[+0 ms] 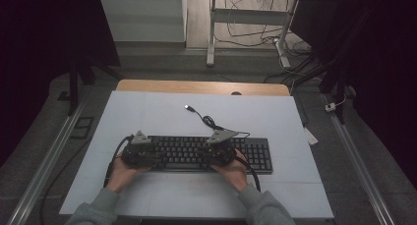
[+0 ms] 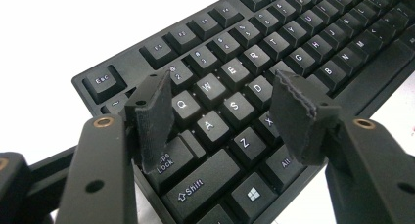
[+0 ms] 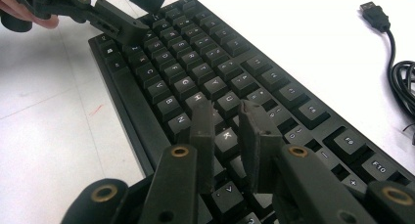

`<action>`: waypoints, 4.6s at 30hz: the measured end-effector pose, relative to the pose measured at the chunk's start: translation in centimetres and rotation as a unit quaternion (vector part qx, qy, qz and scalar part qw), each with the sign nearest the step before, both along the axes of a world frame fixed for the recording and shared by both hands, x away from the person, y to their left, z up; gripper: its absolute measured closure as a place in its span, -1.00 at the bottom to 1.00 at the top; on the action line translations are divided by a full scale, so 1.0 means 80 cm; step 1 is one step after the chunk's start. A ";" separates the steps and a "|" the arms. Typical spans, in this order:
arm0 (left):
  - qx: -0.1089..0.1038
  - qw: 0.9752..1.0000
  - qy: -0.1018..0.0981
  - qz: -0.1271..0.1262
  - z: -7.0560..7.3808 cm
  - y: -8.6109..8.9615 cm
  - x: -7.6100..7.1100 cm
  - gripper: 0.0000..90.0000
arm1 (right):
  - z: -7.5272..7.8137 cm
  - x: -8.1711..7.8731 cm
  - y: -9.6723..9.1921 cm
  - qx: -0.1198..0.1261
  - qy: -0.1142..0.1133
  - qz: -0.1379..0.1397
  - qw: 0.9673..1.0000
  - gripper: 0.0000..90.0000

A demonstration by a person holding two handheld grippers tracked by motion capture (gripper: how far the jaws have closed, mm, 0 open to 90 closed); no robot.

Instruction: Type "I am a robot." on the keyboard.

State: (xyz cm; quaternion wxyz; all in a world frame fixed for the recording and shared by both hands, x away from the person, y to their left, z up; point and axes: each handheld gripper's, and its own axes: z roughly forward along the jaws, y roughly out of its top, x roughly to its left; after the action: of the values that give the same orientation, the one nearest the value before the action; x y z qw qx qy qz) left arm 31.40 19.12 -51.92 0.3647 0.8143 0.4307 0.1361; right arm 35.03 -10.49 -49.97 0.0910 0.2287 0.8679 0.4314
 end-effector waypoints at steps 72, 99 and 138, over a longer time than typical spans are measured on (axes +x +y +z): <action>-0.019 0.994 0.009 -0.103 0.024 -0.041 -0.023 0.94 | 0.001 0.000 -0.017 0.001 -0.003 -0.014 1.000 0.51; 0.010 0.992 0.022 -0.126 0.008 -0.065 -0.023 0.97 | 0.000 0.000 -0.018 0.000 -0.003 -0.015 1.000 0.50; -0.043 0.999 -0.006 -0.034 0.024 -0.016 -0.017 0.05 | 0.001 -0.003 -0.025 -0.004 -0.003 -0.008 1.000 0.18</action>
State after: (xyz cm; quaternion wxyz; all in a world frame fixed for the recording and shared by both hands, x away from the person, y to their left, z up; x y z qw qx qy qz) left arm 30.04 17.86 -50.04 0.4060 0.8111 0.4063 0.1102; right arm 34.83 -12.46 -49.91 0.0980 0.2340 0.8673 0.4283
